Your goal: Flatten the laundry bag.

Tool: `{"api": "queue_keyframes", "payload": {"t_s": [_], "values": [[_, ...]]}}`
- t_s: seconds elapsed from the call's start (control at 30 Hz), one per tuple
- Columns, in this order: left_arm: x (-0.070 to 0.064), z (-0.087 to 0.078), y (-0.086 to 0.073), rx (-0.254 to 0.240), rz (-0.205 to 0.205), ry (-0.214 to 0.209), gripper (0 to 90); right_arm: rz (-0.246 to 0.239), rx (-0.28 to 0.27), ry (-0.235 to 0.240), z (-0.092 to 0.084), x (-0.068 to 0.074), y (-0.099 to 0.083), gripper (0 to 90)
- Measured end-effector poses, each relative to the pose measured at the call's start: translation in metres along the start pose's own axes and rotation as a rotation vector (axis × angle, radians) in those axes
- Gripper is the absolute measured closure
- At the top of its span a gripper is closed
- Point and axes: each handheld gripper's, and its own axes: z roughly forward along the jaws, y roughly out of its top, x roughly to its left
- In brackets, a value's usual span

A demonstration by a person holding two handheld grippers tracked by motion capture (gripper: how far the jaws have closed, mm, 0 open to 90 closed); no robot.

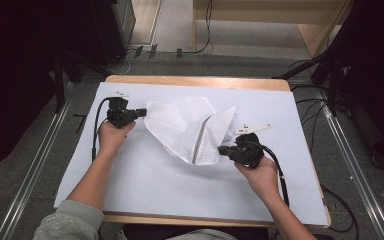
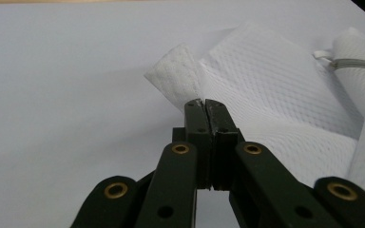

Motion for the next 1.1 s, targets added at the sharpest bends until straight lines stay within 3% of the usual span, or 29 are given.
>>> {"api": "queue_keyframes", "payload": {"t_s": [0.17,0.27,0.4,0.53,0.63,0.67,0.77,1.0,1.1], "values": [[0.006,-0.003,-0.009,0.023,-0.014,0.004,90.0,0.023,0.025,0.038,0.001,0.007,-0.015,90.0],[0.006,0.000,-0.010,0.034,-0.021,0.001,89.5,0.005,0.040,0.036,0.003,0.011,-0.018,90.0],[0.007,0.001,-0.011,0.049,-0.010,0.002,86.7,-0.006,0.027,0.023,0.002,0.011,-0.019,73.5],[0.007,-0.004,-0.010,0.047,-0.002,0.005,76.6,0.002,0.002,0.009,-0.006,0.005,-0.020,67.7],[0.004,-0.010,-0.008,0.026,0.011,0.007,69.8,0.027,-0.042,0.008,-0.015,-0.002,-0.018,61.5],[0.001,-0.014,-0.006,0.008,0.022,-0.013,67.8,0.030,-0.051,-0.012,-0.017,-0.007,-0.018,57.4],[-0.005,-0.015,-0.004,0.008,0.043,-0.026,67.0,0.039,-0.052,-0.025,-0.016,-0.014,-0.018,54.4],[-0.024,-0.005,0.001,0.026,0.081,-0.073,65.7,0.066,-0.064,-0.062,-0.004,-0.037,-0.011,45.5],[-0.032,0.001,0.004,0.035,0.094,-0.091,65.8,0.101,-0.088,-0.060,0.001,-0.049,-0.007,41.0]]}}
